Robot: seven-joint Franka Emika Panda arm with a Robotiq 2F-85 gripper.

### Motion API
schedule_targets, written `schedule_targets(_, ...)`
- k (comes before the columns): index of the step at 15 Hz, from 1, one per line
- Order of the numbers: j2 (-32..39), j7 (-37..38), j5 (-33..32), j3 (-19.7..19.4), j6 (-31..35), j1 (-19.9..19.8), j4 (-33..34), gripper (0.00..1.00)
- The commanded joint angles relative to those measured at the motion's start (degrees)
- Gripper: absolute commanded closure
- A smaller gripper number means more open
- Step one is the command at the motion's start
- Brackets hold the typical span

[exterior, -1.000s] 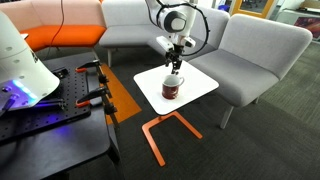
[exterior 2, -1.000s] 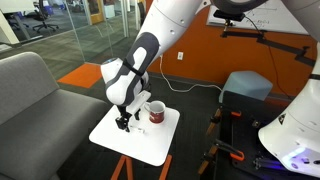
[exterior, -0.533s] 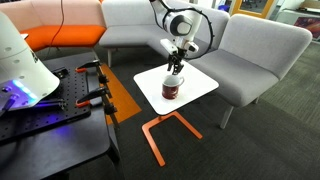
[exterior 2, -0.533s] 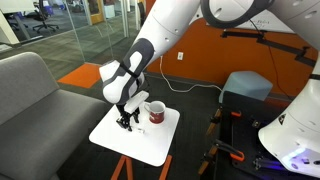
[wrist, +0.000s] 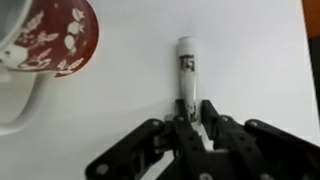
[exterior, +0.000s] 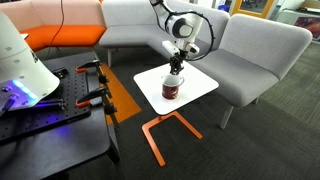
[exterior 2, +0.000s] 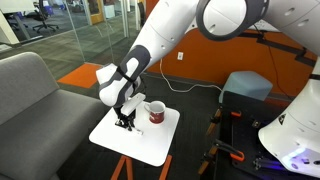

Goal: Put the marker in the maroon mug

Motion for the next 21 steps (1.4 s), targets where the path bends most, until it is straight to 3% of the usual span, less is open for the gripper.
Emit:
schedule_targets(1, 1.3, -0.6, -0.5, 0.0, -2.5, 0.4, 3.0, 0.99)
schedule_targets(2, 1.3, 0.1, -0.5, -0.2, -2.3, 0.7, 3.1, 0.95)
schedule_targets(7, -1.1, 17.3, -0.3, -5.8, 1.5, 6.3, 0.7, 0.95)
schedule_targets(13, -5.2, 36.6, -2.5, -13.9, 3.1, 15.3, -3.4, 0.95)
schedule_targets(21, -11.0, 64.8, -14.1, -23.8, 2.6, 25.0, -10.9, 0.95)
